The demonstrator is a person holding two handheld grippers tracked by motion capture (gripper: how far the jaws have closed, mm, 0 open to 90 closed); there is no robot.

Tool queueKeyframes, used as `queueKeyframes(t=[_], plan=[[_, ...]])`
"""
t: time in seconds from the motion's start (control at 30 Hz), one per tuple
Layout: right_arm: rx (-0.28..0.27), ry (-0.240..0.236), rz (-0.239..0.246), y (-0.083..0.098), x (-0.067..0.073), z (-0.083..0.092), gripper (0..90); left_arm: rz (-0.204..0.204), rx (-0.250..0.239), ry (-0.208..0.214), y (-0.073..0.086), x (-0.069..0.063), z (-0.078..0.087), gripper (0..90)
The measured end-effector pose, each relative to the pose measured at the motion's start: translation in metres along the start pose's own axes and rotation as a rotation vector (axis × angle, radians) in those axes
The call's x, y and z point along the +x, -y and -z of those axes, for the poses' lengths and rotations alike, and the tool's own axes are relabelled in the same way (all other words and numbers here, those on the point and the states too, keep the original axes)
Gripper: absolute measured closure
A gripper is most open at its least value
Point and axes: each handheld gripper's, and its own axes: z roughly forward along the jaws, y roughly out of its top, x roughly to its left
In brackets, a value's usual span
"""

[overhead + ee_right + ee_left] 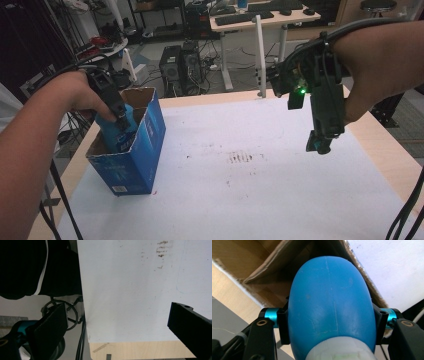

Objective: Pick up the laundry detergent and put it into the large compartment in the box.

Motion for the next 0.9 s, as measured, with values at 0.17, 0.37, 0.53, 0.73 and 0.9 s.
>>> queueKeyframes(t=[0.17, 0.37, 0.53, 0.73, 0.9], plan=[[0.002, -0.003, 0.001, -0.001, 0.000, -0.003, 2.1, -0.043, 0.015, 0.006, 0.002, 0.001, -0.016, 37.4], [0.005, -0.007, 0.002, -0.001, -0.001, -0.005, 2.1, -0.092, 0.025, 0.003, 0.003, 0.002, -0.032, 37.4], [-0.004, -0.008, 0.003, -0.001, -0.001, -0.004, 2.1, -0.122, 0.039, 0.000, 0.003, 0.003, -0.038, 37.4], [-0.011, -0.006, 0.006, 0.000, -0.001, -0.004, 2.1, -0.189, 0.026, 0.001, 0.004, 0.002, -0.043, 37.3], [-0.009, -0.004, 0.007, 0.000, -0.001, -0.004, 2.1, -0.201, 0.027, -0.002, 0.002, 0.001, -0.044, 37.2]])
